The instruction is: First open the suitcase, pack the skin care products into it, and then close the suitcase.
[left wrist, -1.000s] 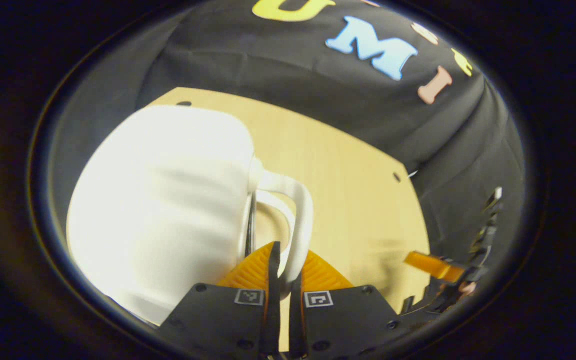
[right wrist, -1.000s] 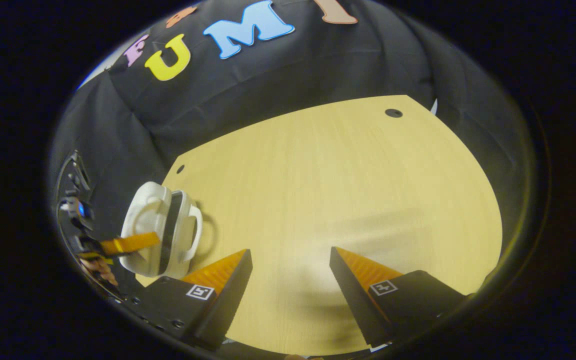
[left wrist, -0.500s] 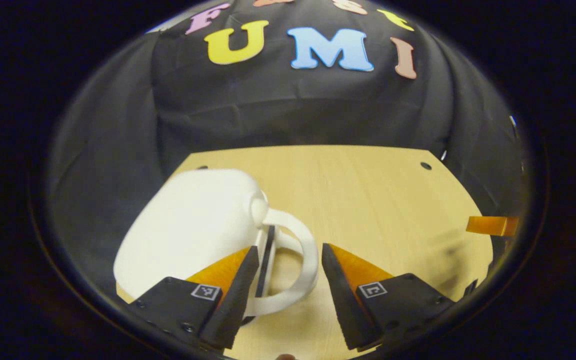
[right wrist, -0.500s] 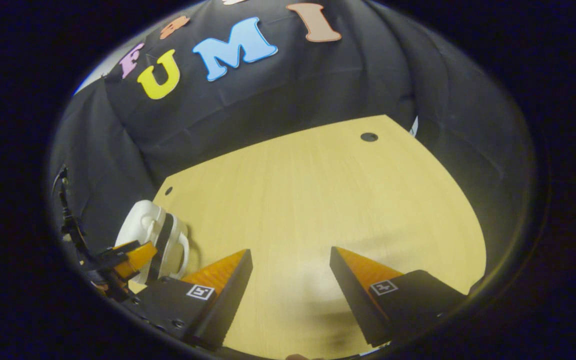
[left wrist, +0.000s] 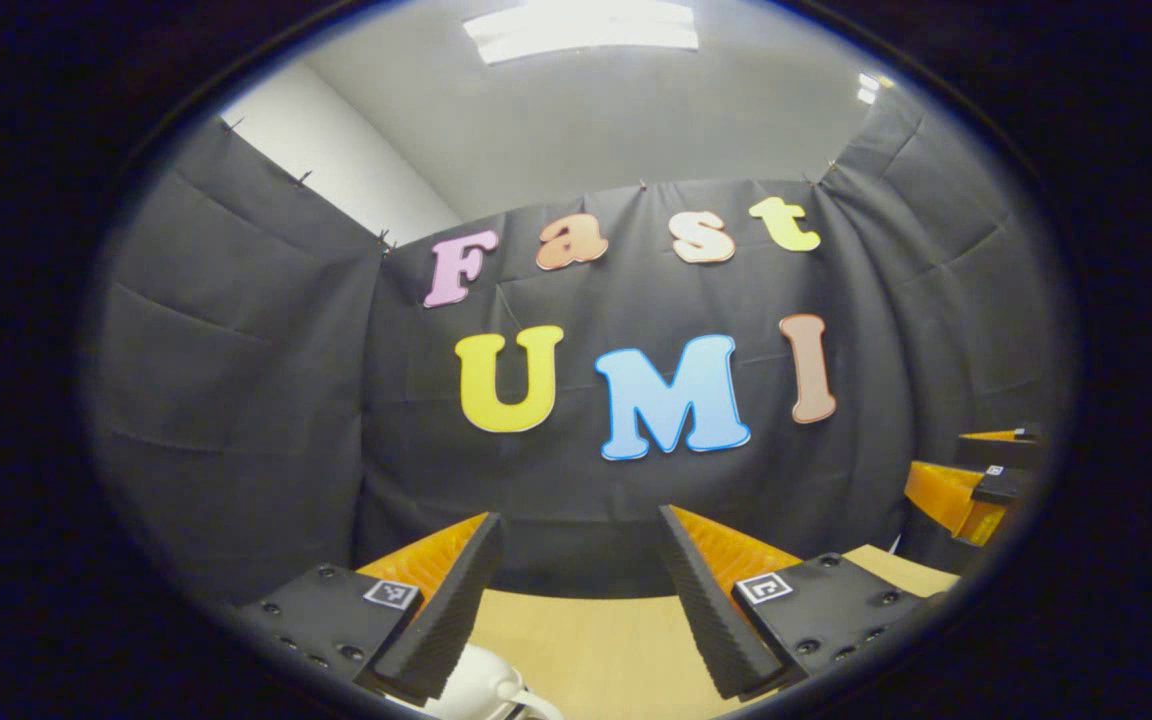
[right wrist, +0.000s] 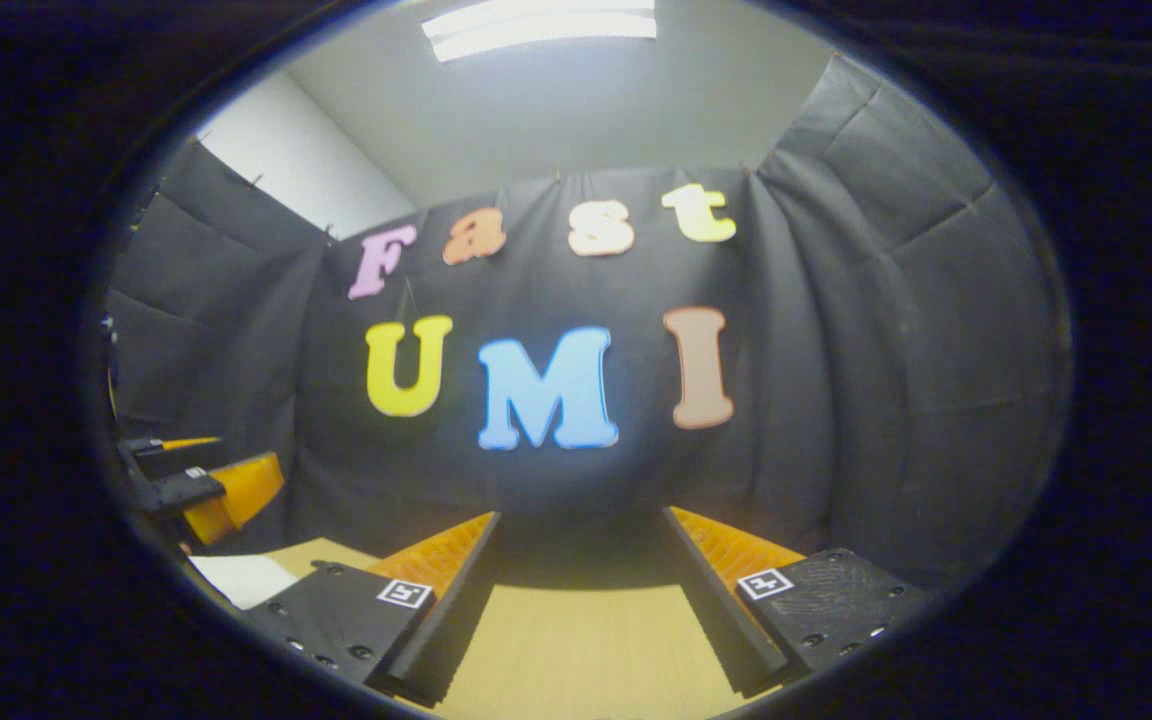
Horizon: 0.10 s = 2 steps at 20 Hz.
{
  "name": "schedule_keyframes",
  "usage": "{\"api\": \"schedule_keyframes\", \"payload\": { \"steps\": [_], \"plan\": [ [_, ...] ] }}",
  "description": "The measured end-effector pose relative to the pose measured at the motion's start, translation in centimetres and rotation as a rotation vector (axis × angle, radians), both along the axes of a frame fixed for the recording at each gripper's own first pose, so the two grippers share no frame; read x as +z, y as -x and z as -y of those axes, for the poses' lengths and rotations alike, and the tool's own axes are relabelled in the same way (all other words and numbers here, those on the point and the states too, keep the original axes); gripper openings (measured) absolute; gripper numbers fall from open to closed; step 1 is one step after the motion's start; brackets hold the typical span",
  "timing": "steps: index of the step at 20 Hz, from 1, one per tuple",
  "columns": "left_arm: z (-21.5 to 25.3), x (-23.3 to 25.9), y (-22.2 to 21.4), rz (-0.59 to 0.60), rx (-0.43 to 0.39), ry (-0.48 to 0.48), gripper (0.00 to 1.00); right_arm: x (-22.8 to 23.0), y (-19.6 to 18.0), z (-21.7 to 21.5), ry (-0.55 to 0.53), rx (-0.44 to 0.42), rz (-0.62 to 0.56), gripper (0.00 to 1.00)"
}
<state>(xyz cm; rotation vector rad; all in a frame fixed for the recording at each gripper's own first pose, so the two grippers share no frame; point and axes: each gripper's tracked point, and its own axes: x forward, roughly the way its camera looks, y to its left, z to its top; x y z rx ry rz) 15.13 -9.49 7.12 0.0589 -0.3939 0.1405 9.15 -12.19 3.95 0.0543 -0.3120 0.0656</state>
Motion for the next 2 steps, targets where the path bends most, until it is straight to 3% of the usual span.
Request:
{"api": "schedule_keyframes", "payload": {
  "steps": [2],
  "plan": [
    [1.5, -2.1, -0.9, -0.040, -0.036, 0.046, 0.99, -2.4, 0.0, -0.3, 0.033, -0.002, -0.035, 0.94]
  ]
}}
